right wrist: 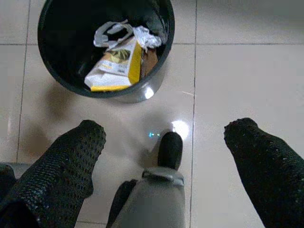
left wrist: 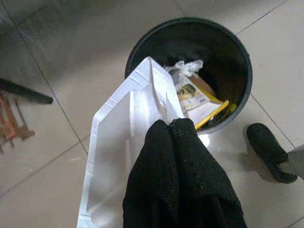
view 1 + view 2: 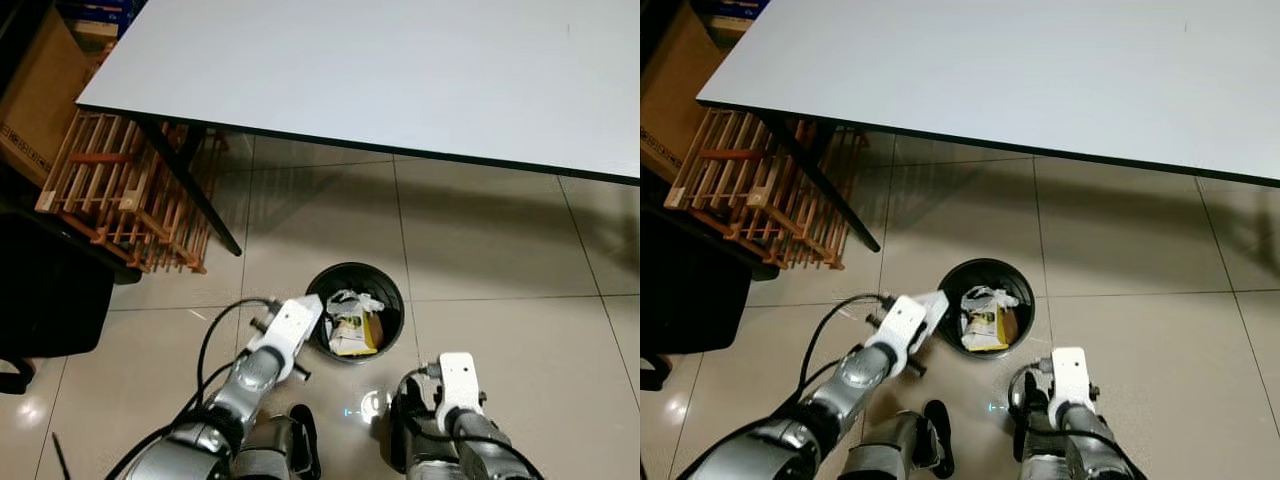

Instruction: Picking trash to rubbish bin

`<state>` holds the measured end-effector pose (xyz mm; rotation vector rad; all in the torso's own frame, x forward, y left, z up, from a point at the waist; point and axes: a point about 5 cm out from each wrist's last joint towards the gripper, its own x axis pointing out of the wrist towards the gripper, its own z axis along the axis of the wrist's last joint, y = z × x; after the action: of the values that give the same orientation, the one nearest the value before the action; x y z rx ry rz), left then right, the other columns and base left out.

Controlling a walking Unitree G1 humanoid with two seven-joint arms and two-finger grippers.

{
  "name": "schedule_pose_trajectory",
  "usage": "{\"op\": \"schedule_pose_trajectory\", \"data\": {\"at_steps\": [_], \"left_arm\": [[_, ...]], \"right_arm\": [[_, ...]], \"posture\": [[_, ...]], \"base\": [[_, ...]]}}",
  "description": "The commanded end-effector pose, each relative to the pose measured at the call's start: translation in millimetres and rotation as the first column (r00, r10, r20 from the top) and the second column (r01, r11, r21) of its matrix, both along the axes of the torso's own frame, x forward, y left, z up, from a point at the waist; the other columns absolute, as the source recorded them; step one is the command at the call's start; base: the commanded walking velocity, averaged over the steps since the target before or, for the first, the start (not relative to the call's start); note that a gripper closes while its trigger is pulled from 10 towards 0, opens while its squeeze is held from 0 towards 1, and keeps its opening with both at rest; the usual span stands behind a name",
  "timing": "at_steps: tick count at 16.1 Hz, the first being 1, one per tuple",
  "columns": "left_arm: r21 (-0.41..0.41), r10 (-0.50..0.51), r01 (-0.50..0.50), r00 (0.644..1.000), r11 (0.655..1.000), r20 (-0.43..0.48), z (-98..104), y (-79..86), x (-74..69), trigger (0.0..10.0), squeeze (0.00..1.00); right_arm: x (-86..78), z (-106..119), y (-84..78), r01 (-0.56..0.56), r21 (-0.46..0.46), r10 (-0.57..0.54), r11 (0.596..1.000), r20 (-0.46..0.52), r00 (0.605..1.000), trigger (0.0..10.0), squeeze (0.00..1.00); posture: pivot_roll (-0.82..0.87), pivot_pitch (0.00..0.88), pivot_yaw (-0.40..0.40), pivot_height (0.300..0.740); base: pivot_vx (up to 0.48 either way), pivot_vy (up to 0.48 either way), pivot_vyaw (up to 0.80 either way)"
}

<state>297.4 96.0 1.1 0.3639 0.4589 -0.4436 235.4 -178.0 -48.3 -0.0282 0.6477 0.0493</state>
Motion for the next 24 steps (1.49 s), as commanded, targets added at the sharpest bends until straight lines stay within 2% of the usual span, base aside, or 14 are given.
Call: {"op": "schedule_pose_trajectory", "data": {"at_steps": [1, 3, 5, 6, 9, 14, 18, 24], "left_arm": [[0.020, -0.030, 0.031, 0.998, 0.999, -0.046, -7, -0.7, -5.5, 10.0, 0.00], [0.017, -0.057, 0.057, 0.998, 0.998, -0.016, 5, -7.5, 5.7, 10.0, 0.00], [0.014, -0.066, 0.066, 0.998, 0.998, -0.001, 12, -11.1, 11.5, 10.0, 0.00], [0.011, -0.077, 0.077, 0.997, 0.997, 0.021, 20, -15.1, 18.6, 10.0, 0.00], [0.002, -0.100, 0.100, 0.994, 0.995, 0.053, 33, -22.6, 28.5, 10.0, 0.00], [-0.043, -0.127, 0.130, 0.989, 0.991, 0.074, 47, -37.1, 35.7, 10.0, 0.00], [-0.062, -0.163, 0.167, 0.984, 0.984, 0.075, 49, -50.9, 33.5, 10.0, 0.00], [-0.057, -0.167, 0.172, 0.983, 0.984, 0.081, 50, -52.5, 33.7, 10.0, 0.00]], "right_arm": [[-1.8, -2, 1.1, -0.006, 0.014, 0.007, 1.000, -0.034, 0.999, 10.0, 0.00], [20.3, 13, 6.6, -0.063, 0.032, 0.063, 0.997, 0.017, 0.998, 10.0, 0.00], [32.0, 22, 13.4, -0.105, 0.059, 0.102, 0.993, 0.051, 0.993, 10.0, 0.00], [44.1, 32, 20.1, -0.145, 0.060, 0.140, 0.988, 0.078, 0.987, 10.0, 0.00], [56.1, 42, 31.2, -0.203, 0.075, 0.195, 0.976, 0.098, 0.976, 10.0, 0.00], [64.1, 54, 51.5, -0.284, 0.126, 0.265, 0.950, 0.145, 0.953, 10.0, 0.00], [65.3, 60, 54.7, -0.317, 0.137, 0.293, 0.938, 0.172, 0.941, 10.0, 0.00], [61.0, 59, 55.5, -0.324, 0.146, 0.299, 0.935, 0.168, 0.939, 10.0, 0.00]], "posture": [[-0.02, 0.319, 0.140, 0.740], [-0.03, 0.327, 0.140, 0.740], [-0.03, 0.336, 0.139, 0.740], [-0.05, 0.352, 0.137, 0.740], [-0.06, 0.391, 0.128, 0.740], [-0.08, 0.421, 0.126, 0.740], [-0.11, 0.436, 0.123, 0.740], [-0.11, 0.451, 0.127, 0.740]], "base": [[0.000, 0.000, 0.00], [0.000, 0.000, 0.00], [0.000, 0.000, 0.00], [0.000, 0.000, 0.00], [0.000, 0.000, 0.00], [0.000, 0.000, 0.00], [0.000, 0.000, 0.00], [0.000, 0.000, 0.00]]}}
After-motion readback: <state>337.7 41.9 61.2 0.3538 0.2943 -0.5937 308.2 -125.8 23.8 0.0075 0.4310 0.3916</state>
